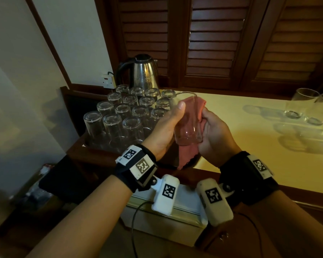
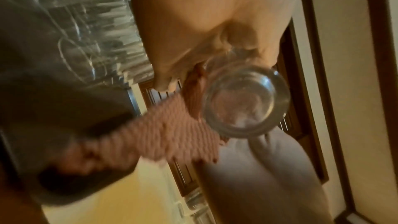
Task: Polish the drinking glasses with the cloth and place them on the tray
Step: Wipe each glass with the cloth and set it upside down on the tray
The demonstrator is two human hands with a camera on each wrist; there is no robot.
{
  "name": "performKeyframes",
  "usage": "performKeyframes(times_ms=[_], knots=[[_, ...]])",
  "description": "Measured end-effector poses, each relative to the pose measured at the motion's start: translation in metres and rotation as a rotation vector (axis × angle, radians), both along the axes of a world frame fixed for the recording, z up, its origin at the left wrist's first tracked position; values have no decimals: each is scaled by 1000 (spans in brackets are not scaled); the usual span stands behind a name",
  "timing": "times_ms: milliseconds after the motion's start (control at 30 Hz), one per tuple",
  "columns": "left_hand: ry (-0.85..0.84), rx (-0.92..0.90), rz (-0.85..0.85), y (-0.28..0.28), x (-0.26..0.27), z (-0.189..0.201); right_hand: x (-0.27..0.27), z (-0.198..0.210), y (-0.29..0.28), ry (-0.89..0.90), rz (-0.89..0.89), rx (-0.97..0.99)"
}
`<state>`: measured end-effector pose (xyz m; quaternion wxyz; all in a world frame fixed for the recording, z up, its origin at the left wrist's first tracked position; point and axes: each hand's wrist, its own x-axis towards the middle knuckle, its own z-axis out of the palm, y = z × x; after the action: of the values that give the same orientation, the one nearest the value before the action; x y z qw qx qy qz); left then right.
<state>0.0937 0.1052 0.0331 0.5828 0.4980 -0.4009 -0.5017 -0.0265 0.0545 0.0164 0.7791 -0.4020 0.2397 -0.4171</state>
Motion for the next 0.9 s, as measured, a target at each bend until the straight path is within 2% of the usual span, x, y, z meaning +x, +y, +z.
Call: performKeyframes(times_ms=[167,233,367,433,500,600,700,800,900], knots=[[-58,32,87,-11,-1,0,7,-3,-1,124,-84,-245],[-109,9,102,-13,-4,-4,11,-5,0,130,-69,-275],[-45,-22,48,-12,-1,-7,6,-3,-2,-1,-24,-19],[-28,-2,-19,-10,3,-6,2,-1,-4,3,-4,26],[-27,33,-59,-8,5,-4,-3,0,-8,37,-26,-53],[-23,53,-4,-9,4,1,-3,3,-10,137,-69,-241],[-106,63,25,-12,-6,4,3,-1,-5,178,-100,-341],[-96,19,37,-12,-9,2,3,-1,-2,75,-74,-192],[-45,16,-54,-11,-5,-2,-6,1,-5,43,-11,-43]])
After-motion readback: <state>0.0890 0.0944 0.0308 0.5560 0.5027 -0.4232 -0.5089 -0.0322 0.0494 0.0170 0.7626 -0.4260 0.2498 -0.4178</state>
